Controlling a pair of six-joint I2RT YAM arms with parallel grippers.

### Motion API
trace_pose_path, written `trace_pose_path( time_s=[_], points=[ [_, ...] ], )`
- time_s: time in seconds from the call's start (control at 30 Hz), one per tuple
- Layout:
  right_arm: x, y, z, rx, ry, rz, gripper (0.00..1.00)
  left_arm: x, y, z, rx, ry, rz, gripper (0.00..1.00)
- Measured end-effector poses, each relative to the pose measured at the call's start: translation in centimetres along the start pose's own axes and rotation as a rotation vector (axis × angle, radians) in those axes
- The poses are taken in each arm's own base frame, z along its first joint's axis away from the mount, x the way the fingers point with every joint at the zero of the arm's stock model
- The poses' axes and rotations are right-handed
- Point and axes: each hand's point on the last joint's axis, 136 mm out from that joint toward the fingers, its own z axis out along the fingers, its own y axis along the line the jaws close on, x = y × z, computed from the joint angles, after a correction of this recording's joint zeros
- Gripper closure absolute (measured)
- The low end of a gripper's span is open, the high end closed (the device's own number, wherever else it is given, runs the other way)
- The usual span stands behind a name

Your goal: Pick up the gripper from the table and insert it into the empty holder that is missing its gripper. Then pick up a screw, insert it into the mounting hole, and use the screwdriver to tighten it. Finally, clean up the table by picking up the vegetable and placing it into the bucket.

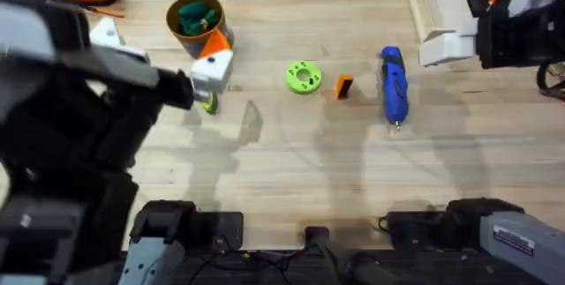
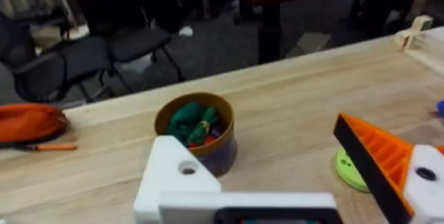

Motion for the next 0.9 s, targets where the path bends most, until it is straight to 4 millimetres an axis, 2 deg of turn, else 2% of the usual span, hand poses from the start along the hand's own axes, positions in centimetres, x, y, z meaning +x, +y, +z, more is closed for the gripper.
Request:
trace_pose_path(
  time_s=[0.27, 0.7, 0.9],
  points=[
    [0.0, 0.0, 0.0, 0.000, 0.000, 0.000, 0.010, 1.5, -1.7, -1.5, 0.051, -0.132, 0.029, 0.015],
    [0.0, 0.0, 0.0, 0.000, 0.000, 0.000, 0.010, 4.6, -4.0, -1.8, 0.140, -0.272, 0.072, 0.015],
    [0.0, 0.0, 0.0, 0.000, 0.000, 0.000, 0.010, 4.1, -4.4, -1.9, 0.160, -0.337, 0.093, 0.015]
  ],
)
